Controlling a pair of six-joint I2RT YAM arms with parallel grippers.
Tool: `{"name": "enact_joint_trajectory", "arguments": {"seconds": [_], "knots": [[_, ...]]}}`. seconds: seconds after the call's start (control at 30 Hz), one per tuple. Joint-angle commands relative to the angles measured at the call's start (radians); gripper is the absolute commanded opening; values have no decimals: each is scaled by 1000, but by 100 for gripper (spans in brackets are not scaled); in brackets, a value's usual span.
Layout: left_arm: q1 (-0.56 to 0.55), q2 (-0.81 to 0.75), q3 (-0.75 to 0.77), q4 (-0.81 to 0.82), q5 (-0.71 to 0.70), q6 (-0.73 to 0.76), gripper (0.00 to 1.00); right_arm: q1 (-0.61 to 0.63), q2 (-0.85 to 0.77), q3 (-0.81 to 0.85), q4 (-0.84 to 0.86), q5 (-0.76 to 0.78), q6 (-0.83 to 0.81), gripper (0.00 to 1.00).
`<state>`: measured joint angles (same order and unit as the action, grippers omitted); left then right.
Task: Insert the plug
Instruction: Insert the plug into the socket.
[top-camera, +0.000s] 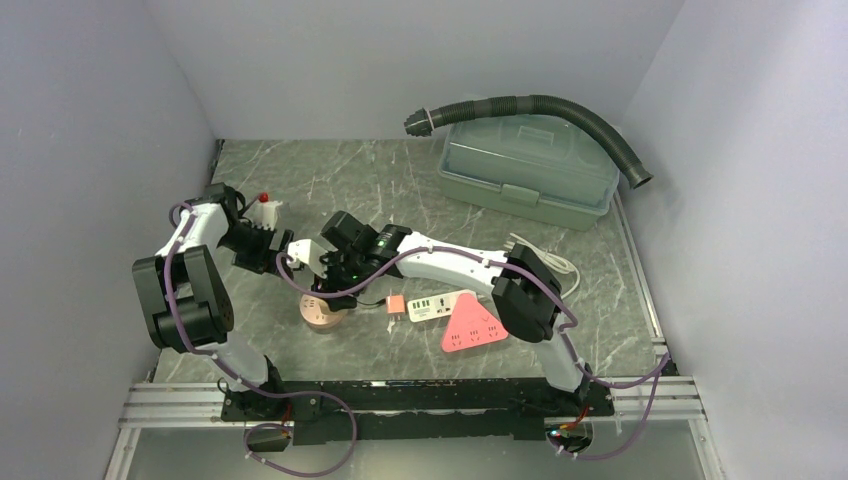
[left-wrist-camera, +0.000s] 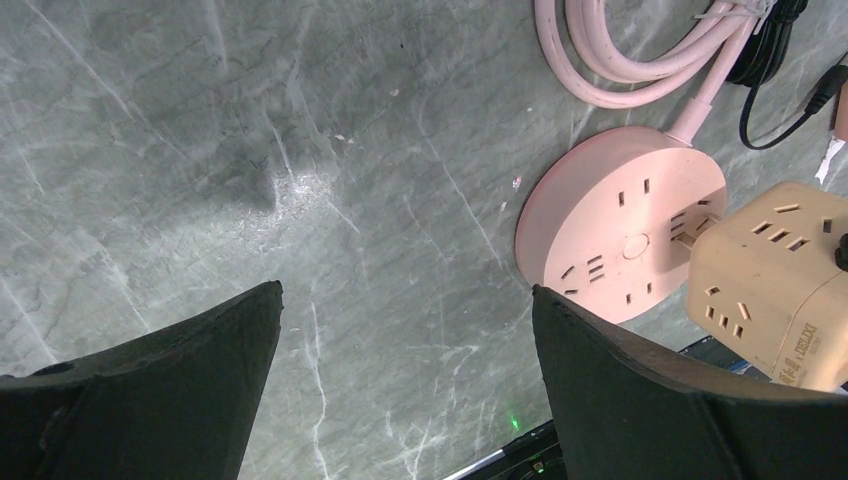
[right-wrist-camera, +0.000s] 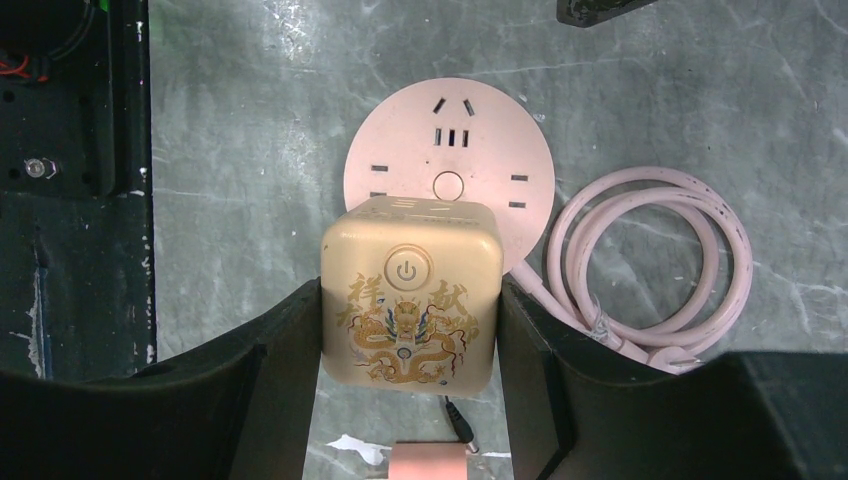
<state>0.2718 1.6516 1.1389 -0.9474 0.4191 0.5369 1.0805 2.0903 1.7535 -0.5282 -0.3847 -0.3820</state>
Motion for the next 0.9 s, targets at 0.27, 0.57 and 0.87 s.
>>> {"name": "enact_joint_trajectory", "arguments": {"seconds": [0.27, 0.57, 0.87], "knots": [[6, -42, 11, -9, 22, -8, 100, -14, -39, -4, 16, 39, -13, 0], [6, -44, 16, -20, 36, -1, 99, -17, 14, 69, -71, 48, -15, 0], [6, -35, 4, -19, 50, 11, 96, -25, 12, 73, -58, 54, 24, 0]]}}
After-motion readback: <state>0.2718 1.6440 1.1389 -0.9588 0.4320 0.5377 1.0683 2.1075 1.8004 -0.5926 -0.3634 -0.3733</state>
